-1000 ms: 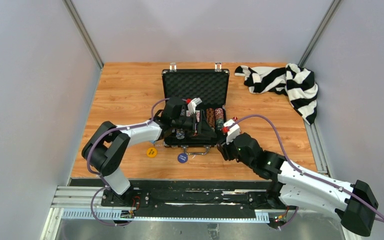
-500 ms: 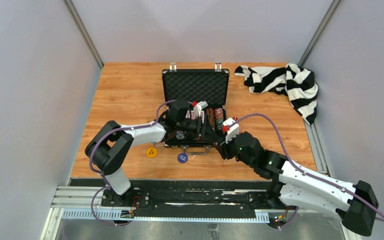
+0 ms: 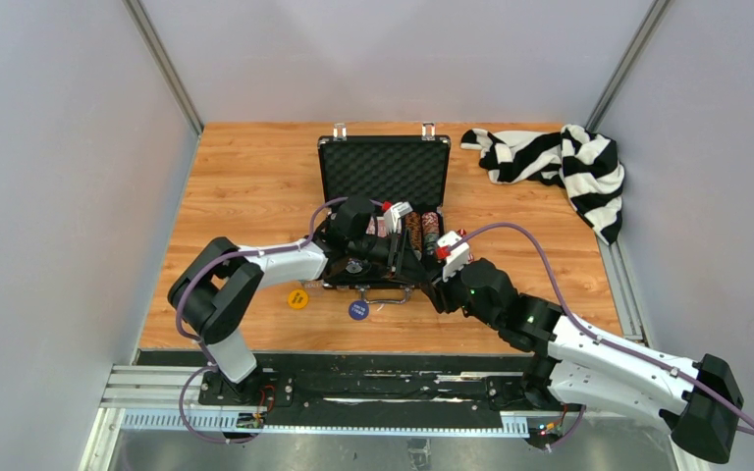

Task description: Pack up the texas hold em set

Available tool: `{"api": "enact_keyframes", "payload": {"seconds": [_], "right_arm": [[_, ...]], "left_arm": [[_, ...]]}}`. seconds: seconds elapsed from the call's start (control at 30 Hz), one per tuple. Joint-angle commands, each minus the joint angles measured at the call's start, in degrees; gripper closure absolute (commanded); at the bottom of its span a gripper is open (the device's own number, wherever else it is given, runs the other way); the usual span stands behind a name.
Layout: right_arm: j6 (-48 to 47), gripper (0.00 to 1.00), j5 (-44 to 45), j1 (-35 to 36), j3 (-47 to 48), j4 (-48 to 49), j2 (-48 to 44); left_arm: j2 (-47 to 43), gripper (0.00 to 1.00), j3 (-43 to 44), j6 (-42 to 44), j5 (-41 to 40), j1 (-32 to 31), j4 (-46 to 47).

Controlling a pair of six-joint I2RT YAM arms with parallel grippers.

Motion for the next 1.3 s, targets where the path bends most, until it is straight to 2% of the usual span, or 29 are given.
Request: {"api": "enact_keyframes", "payload": {"seconds": [0.0, 0.07, 0.17, 0.27, 0.43, 0.53, 0.6, 0.7, 0.77, 0.87, 0.97, 1.1, 1.2, 1.27], "right_arm": [[-0.33, 0.70, -0.25, 0.73, 2.01, 1.80, 0.11], [-0.24, 0.70, -0.30, 0.78, 1.87, 1.90, 0.27], [0.02, 0.71, -0.60, 0.77, 1.84, 2.13, 0.74], [0.07, 0.71, -0.24, 0.79, 1.20, 3.00, 1.35], [0.79, 0.65, -0.45, 0.83, 0.41, 2.37, 0.76], [0.99, 0.59, -1.06, 0.80, -1.00, 1.19, -2.19], [1.19, 0.58, -0.95, 0.74, -2.51, 0.49, -5.28], [1.65, 0.57, 0.49, 0.77, -5.21, 0.34, -9.56], [1.77, 0.57, 1.81, 0.73, -6.89, 0.12, -11.93], [1.46, 0.57, 3.24, 0.65, -8.16, -0.56, -13.61], [1.22, 0.57, 3.32, 0.65, -7.88, -1.25, -12.88], [1.13, 0.57, 4.30, 0.64, -7.89, -1.33, -11.38], [1.00, 0.57, 4.60, 0.55, -7.90, -0.99, -10.12], [0.91, 0.57, 4.72, 0.56, -7.86, -0.71, -9.32]], "left_arm": [[0.85, 0.63, 1.38, 1.41, 1.32, -0.46, 1.21], [0.65, 0.69, 1.28, 1.83, 1.44, -0.46, 1.16], [0.31, 0.90, 1.18, 2.66, 1.52, -0.47, 1.21], [0.02, 0.99, 1.34, 4.71, 1.88, -0.49, 1.08], [-0.65, 1.00, 1.80, 11.15, 1.88, -0.08, 1.35], [0.22, 1.00, 3.60, 16.38, 0.88, 2.69, -1.39], [1.01, 1.00, 6.95, 24.01, -0.91, 4.64, -9.12], [2.39, 0.97, 13.70, 40.10, -8.53, 5.59, -23.78], [3.13, 0.95, 16.36, 49.06, -11.18, 5.59, -28.62], [4.35, 0.93, 18.83, 59.42, -12.21, 5.59, -30.57], [6.43, 0.86, 23.01, 67.15, -13.43, 5.51, -35.44], [7.49, 0.86, 26.32, 77.79, -15.86, 4.36, -41.00], [7.13, 0.86, 25.48, 83.48, -16.69, 2.90, -40.97], [7.58, 0.87, 25.29, 83.93, -15.59, 2.36, -39.99]]}}
